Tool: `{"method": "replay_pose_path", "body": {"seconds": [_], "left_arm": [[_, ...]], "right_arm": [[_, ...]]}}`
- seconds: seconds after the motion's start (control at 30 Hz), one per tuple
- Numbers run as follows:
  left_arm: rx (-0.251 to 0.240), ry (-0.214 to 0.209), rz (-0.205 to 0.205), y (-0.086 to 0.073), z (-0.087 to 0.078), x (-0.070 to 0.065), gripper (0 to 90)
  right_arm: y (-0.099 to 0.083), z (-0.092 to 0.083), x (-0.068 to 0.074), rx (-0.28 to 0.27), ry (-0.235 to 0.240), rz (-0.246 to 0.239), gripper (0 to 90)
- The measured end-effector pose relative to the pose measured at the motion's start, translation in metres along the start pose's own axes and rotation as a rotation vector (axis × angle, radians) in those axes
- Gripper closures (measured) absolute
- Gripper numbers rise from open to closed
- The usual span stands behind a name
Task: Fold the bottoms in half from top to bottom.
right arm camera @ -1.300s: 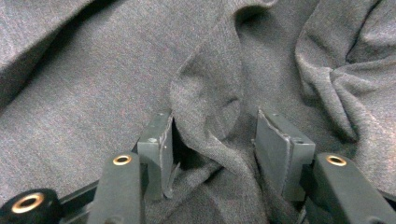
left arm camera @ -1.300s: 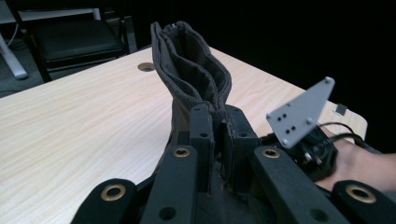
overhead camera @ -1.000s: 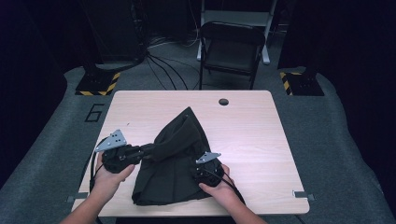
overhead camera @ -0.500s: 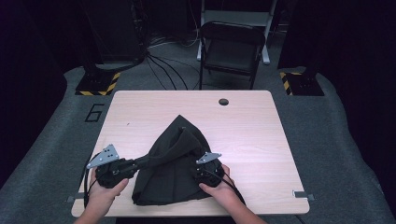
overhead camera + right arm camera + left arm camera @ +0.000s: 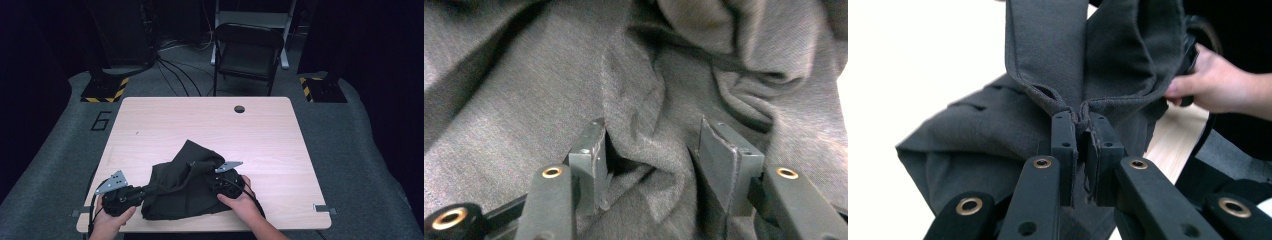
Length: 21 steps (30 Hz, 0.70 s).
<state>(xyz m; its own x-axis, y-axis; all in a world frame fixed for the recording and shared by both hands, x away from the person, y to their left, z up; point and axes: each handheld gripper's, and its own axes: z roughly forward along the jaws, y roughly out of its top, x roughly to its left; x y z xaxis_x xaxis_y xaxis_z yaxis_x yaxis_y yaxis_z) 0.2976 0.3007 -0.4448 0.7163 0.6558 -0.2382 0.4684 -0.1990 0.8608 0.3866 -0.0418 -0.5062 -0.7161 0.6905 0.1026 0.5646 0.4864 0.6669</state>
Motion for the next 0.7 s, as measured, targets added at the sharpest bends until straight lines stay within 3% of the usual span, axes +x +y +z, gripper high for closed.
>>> {"method": "replay_pose_path", "body": {"seconds": [0.23, 0.43, 0.63, 0.7], "left_arm": [[0.039, -0.010, -0.017, -0.015, 0.009, 0.002, 83.4], [0.101, -0.017, -0.019, -0.024, 0.016, 0.005, 83.1], [0.125, -0.025, -0.026, -0.028, 0.020, 0.006, 82.9], [0.128, -0.026, -0.027, -0.029, 0.021, 0.006, 82.8]], "right_arm": [[-0.002, -0.012, -0.001, -0.002, -0.026, -0.046, 48.4], [-0.007, -0.014, -0.006, 0.037, -0.055, -0.018, 50.9], [-0.010, -0.025, -0.011, 0.021, -0.069, -0.018, 51.1], [-0.009, -0.032, -0.013, -0.005, -0.072, 0.007, 50.8]]}}
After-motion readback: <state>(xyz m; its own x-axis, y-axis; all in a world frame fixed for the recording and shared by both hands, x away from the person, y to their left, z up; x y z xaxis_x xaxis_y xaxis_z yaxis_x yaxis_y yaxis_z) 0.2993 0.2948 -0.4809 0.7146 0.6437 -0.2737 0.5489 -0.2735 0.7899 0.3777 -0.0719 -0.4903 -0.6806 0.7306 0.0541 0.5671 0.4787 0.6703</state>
